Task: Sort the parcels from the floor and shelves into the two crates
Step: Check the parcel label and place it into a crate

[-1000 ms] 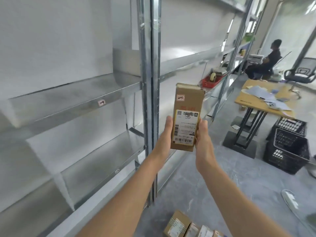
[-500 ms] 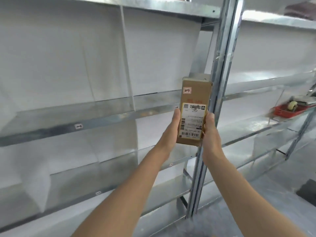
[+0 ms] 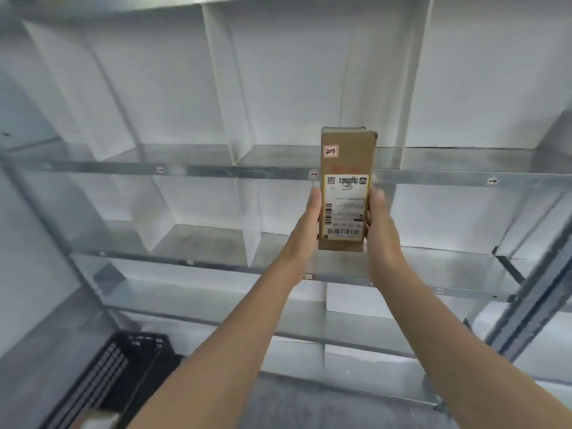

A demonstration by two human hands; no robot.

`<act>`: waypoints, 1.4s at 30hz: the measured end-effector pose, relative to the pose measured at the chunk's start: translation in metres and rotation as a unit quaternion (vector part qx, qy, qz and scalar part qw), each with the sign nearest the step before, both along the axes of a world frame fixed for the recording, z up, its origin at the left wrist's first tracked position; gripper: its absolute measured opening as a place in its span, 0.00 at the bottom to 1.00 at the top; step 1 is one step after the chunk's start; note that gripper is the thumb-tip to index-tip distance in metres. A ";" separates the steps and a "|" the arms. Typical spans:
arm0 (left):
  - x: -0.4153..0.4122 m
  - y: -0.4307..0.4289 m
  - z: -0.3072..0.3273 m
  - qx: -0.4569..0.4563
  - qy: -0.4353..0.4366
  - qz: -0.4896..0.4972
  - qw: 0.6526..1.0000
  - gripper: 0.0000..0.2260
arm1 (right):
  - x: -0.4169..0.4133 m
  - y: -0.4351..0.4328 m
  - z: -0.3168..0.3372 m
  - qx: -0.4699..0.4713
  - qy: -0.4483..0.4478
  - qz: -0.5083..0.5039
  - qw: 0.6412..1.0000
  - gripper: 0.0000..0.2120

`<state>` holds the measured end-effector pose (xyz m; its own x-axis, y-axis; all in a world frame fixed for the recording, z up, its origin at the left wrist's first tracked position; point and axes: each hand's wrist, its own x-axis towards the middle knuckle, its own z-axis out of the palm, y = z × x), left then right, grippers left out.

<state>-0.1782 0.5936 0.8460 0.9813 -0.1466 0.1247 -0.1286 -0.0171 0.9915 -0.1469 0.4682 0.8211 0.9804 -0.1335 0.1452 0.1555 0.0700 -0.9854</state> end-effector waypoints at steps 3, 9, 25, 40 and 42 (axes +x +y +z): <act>-0.013 0.047 -0.007 0.006 0.002 0.065 0.998 0.24 | -0.004 0.052 -0.002 0.008 0.011 0.068 0.998 0.25; -0.035 0.143 -0.013 0.000 0.012 0.179 0.984 0.22 | -0.005 0.161 -0.006 -0.008 0.018 0.157 0.987 0.25; -0.126 0.396 -0.073 -0.055 0.052 0.367 0.927 0.18 | -0.052 0.443 -0.055 -0.059 0.062 0.354 0.931 0.26; -0.162 0.543 -0.153 -0.113 0.119 0.538 0.827 0.16 | -0.067 0.633 -0.142 -0.098 0.144 0.531 0.829 0.25; -0.162 0.561 -0.163 -0.109 0.123 0.559 0.813 0.18 | -0.064 0.658 -0.155 -0.103 0.162 0.553 0.811 0.26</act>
<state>-0.3401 1.1546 0.6834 0.4857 0.8531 -0.1909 0.0487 0.1916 0.9803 -0.2113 1.1267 0.6663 0.4761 0.8472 -0.2358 -0.1588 -0.1809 -0.9706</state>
